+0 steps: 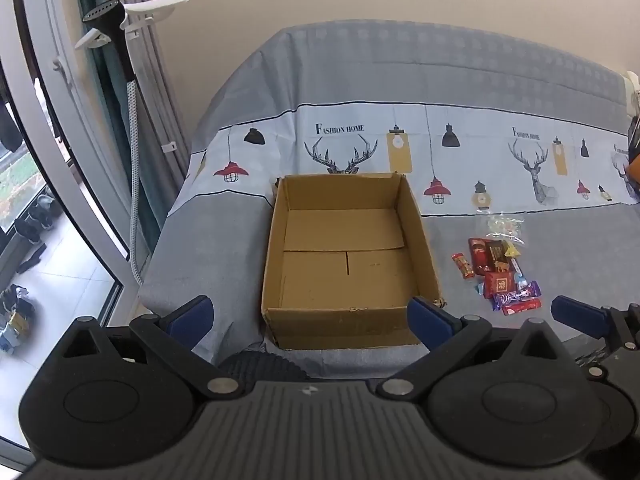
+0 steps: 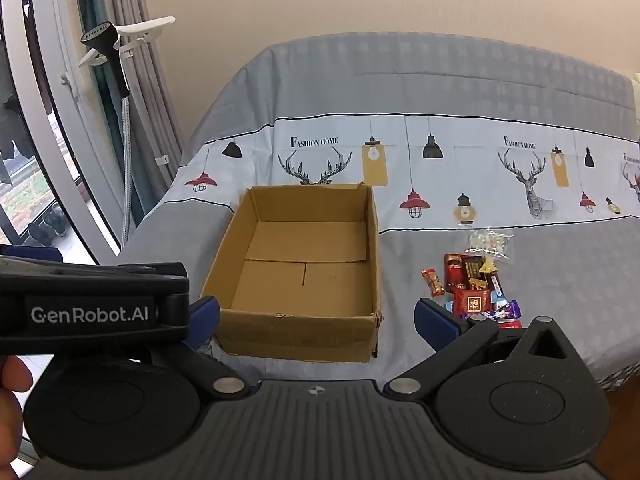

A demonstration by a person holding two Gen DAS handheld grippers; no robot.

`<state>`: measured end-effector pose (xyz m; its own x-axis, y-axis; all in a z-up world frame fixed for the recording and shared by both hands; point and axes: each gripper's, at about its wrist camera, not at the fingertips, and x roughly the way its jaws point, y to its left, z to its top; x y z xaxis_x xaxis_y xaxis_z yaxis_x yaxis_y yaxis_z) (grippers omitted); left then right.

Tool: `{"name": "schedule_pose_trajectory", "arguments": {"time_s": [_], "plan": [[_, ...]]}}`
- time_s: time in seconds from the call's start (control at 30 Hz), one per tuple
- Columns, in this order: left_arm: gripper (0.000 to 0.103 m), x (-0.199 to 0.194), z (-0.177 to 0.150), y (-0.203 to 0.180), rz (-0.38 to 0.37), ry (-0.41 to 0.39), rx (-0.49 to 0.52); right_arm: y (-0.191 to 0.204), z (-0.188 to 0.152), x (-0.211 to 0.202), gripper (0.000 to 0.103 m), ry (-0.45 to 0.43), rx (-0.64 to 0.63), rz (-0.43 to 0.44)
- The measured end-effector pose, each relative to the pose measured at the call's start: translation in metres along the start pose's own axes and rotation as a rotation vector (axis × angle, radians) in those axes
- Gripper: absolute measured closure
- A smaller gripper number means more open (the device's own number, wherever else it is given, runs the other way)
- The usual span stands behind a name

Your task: Organize snacks

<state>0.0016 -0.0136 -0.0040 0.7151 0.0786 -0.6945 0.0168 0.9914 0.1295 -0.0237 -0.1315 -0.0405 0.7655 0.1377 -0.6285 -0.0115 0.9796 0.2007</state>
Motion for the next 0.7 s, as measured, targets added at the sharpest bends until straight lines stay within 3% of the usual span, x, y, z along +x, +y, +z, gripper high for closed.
{"name": "schedule_pose_trajectory", "arguments": {"time_s": [0.7], "plan": [[0.000, 0.009, -0.004, 0.001, -0.010, 0.005, 0.000, -0.006, 0.000, 0.008, 0.000, 0.010, -0.003, -0.003]]}}
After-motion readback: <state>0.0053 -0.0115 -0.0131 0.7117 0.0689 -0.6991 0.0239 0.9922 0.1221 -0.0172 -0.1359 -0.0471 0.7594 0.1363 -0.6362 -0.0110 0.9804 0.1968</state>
